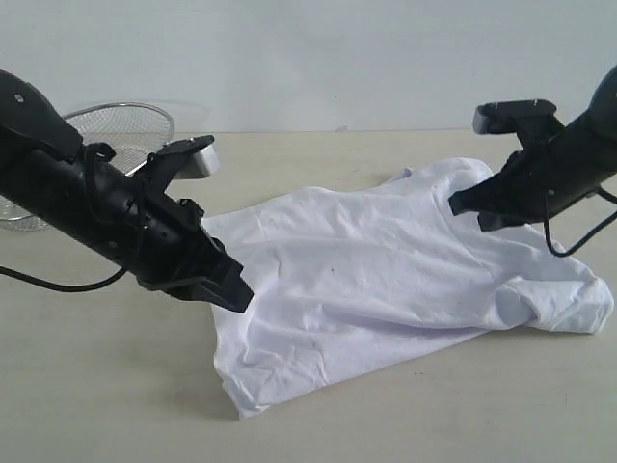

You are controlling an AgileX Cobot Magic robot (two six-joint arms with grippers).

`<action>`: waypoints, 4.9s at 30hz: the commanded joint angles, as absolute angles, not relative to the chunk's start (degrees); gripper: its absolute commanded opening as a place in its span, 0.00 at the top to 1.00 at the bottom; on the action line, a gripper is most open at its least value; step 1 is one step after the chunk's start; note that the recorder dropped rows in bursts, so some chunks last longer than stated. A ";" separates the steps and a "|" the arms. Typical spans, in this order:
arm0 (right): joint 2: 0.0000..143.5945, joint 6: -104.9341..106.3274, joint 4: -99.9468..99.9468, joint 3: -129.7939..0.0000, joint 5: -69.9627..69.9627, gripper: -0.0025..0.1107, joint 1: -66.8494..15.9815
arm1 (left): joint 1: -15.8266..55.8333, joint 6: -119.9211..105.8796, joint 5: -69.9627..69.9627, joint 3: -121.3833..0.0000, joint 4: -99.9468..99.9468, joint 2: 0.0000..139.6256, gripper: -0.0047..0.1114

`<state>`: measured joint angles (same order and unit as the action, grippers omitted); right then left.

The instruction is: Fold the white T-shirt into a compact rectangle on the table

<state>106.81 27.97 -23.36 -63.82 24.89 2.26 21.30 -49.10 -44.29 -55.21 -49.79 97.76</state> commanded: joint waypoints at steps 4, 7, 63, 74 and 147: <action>111.61 28.14 -22.41 -73.65 26.65 0.98 2.12 | 21.35 -54.34 -44.51 -55.40 -56.38 104.12 0.92; 115.60 27.01 -22.41 -78.98 28.82 0.98 2.12 | 21.35 -55.11 -44.48 -55.78 -58.33 106.49 0.92; 114.83 39.05 -32.87 -79.03 62.34 0.96 24.68 | 25.15 -43.21 -46.11 -59.88 -43.39 115.37 0.92; 119.30 38.18 -35.68 -80.25 59.45 0.38 24.68 | 17.42 -38.06 -44.08 -59.88 -35.05 115.37 0.92; 118.10 47.07 -46.25 -80.12 55.46 0.98 17.28 | 21.21 -44.55 -47.02 -69.34 -42.67 117.07 0.92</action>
<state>122.22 46.84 -45.39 -80.07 54.24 19.77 20.74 -44.42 -47.30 -69.08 -42.93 115.75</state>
